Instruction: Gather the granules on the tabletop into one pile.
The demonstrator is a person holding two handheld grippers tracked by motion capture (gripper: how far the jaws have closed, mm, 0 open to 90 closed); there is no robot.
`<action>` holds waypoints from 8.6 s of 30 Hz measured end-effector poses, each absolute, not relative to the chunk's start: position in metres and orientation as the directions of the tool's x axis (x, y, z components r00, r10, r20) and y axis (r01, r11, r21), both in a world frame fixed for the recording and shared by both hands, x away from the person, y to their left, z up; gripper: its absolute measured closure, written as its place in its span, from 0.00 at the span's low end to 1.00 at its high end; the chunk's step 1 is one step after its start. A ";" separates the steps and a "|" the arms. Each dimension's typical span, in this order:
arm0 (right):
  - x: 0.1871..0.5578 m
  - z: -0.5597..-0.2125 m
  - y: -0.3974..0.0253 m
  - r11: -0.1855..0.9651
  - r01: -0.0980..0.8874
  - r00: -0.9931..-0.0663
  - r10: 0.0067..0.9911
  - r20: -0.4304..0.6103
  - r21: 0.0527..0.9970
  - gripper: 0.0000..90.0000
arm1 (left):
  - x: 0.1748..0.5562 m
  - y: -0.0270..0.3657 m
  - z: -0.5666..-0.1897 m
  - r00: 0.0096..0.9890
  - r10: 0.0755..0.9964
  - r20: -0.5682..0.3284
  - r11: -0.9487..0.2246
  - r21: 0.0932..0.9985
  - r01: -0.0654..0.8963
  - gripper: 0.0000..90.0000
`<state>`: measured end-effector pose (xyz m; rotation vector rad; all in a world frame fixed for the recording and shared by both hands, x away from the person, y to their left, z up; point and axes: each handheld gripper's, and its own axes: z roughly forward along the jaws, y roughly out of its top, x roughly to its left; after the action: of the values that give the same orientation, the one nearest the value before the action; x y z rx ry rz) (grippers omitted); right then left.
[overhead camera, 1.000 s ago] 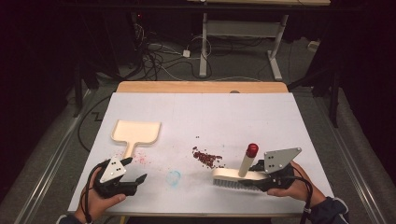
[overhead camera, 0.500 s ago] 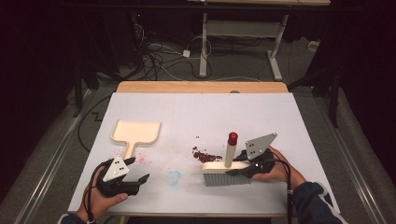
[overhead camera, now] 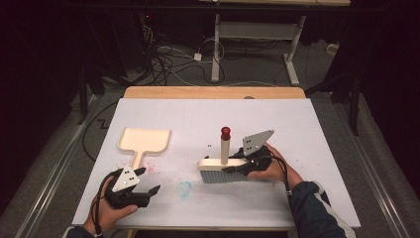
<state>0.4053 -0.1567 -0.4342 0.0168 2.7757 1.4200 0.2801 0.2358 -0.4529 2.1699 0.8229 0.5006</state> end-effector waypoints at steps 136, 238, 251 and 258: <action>0.346 -0.403 -0.177 0.405 -0.015 -0.857 0.466 -0.220 0.914 0.75 | 0.269 0.231 -0.450 0.713 0.685 0.149 -0.551 0.746 0.373 0.27; 0.295 -0.388 -0.248 0.441 0.324 -0.766 0.641 -0.041 0.837 0.75 | 0.268 0.231 -0.447 0.695 0.698 0.175 -0.551 0.750 0.365 0.28; 0.291 -0.395 -0.265 0.459 0.439 -0.802 0.588 0.105 0.773 0.75 | 0.269 0.229 -0.447 0.686 0.704 0.185 -0.555 0.746 0.368 0.28; 0.330 -0.411 -0.271 0.387 0.559 -0.732 0.645 0.217 0.733 0.75 | 0.269 0.228 -0.447 0.692 0.698 0.187 -0.561 0.742 0.366 0.28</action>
<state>0.3297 -0.2706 -0.4112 1.1015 2.5287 1.2731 0.2686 0.2279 -0.4474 2.2053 0.8099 0.6162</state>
